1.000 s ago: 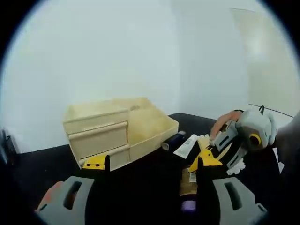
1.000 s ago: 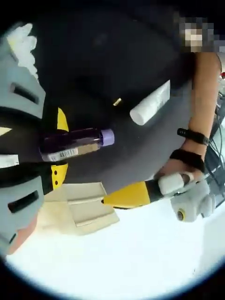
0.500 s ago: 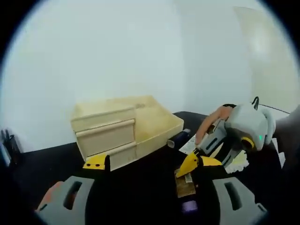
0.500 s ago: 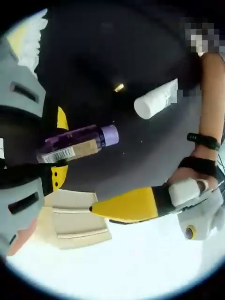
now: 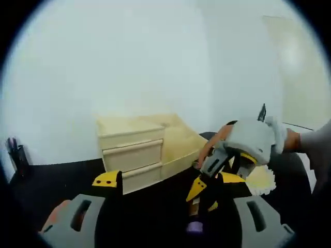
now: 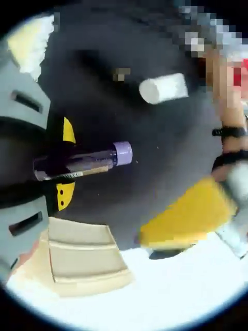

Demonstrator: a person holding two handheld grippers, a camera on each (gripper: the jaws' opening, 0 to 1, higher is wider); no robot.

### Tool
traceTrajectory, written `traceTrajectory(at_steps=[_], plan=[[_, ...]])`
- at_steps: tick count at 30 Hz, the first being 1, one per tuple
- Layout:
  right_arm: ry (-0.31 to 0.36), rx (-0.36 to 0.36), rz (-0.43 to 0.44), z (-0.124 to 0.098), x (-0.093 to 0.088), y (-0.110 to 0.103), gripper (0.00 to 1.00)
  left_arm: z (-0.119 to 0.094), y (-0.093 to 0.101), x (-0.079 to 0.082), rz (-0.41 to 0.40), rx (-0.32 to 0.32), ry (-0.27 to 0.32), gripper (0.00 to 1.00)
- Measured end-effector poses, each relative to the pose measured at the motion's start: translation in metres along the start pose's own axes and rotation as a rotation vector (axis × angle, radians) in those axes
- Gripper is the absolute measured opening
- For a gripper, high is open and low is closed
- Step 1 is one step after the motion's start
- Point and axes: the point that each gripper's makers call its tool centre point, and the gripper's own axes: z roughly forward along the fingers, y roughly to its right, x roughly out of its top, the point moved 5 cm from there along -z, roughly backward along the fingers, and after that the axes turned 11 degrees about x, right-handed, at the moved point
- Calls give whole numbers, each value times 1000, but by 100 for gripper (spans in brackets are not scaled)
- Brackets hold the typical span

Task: Open the drawer, pick up the cosmetic bottles from the table one by one, place them into the drawer, release the gripper, close the drawer, and move the gripper away

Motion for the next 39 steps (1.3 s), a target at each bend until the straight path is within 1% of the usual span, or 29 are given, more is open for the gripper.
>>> traceTrajectory(at_steps=[2,3,5,7,9,11,13,14,15,17,18,19,20,21,22,23,24,25,26,28,29,30,32,33,34,35,36,38,39], plan=[[31,34,95,-1,-1,5,20,4,-11,5,-4,1,1,69],[51,43,119,-2,-2,6,20,3,-13,5,-6,1,3,69],[95,36,181,-5,-5,5,20,1,-14,6,-12,0,14,69],[154,59,264,-10,-8,0,19,-2,-13,11,-31,-17,51,69],[175,74,313,-14,-12,-5,19,-4,-12,16,-67,-32,78,68],[215,99,385,-19,-13,-11,19,-6,-11,18,-77,-40,90,68],[263,142,521,-26,-18,-9,19,-5,-12,19,-81,-43,94,67],[303,158,592,-26,-18,-10,19,-4,-12,19,-80,-43,93,67],[330,194,706,-25,-20,-13,19,-3,-11,19,-77,-44,92,67],[338,223,776,-28,-28,-12,19,-2,-10,19,-73,-49,90,67],[336,228,871,-30,-31,-13,19,-1,-8,19,-73,-52,90,67],[358,227,888,-31,-32,-13,19,1,-12,20,-74,-56,89,66],[348,258,992,-31,-32,-19,19,2,-13,20,-72,-58,88,66],[359,258,1064,-31,-33,-18,19,2,-11,19,-69,-59,86,66],[372,274,1093,-31,-33,-21,19,3,-10,18,-64,-61,82,66],[372,292,1167,-32,-34,-22,19,2,-10,18,-62,-60,81,66],[395,309,1166,-32,-31,-28,18,2,-10,18,-61,-61,81,66],[400,333,1230,-33,-31,-31,18,2,-10,18,-60,-61,81,66],[407,350,1260,-32,-28,-40,18,1,-10,18,-60,-62,81,66],[433,393,1326,-32,-28,-46,18,2,-9,17,-63,-66,82,66],[430,425,1363,-32,-29,-50,18,3,-12,18,-67,-67,83,66],[432,436,1390,-30,-30,-54,18,4,-13,18,-71,-69,83,66],[453,451,1422,-32,-31,-60,18,5,-7,18,-68,-82,88,66],[471,458,1459,-33,-31,-62,18,5,-5,18,-65,-87,90,66],[491,464,1453,-36,-32,-67,18,6,-3,19,-61,-95,92,66],[530,464,1480,-39,-30,-68,18,7,0,19,-55,-105,97,66],[554,478,1470,-43,-30,-71,18,8,1,19,-54,-112,95,67],[622,486,1500,-52,-31,-68,18,10,5,18,-55,-130,93,68],[653,481,1481,-57,-32,-69,18,12,6,17,-81,-142,84,70]])
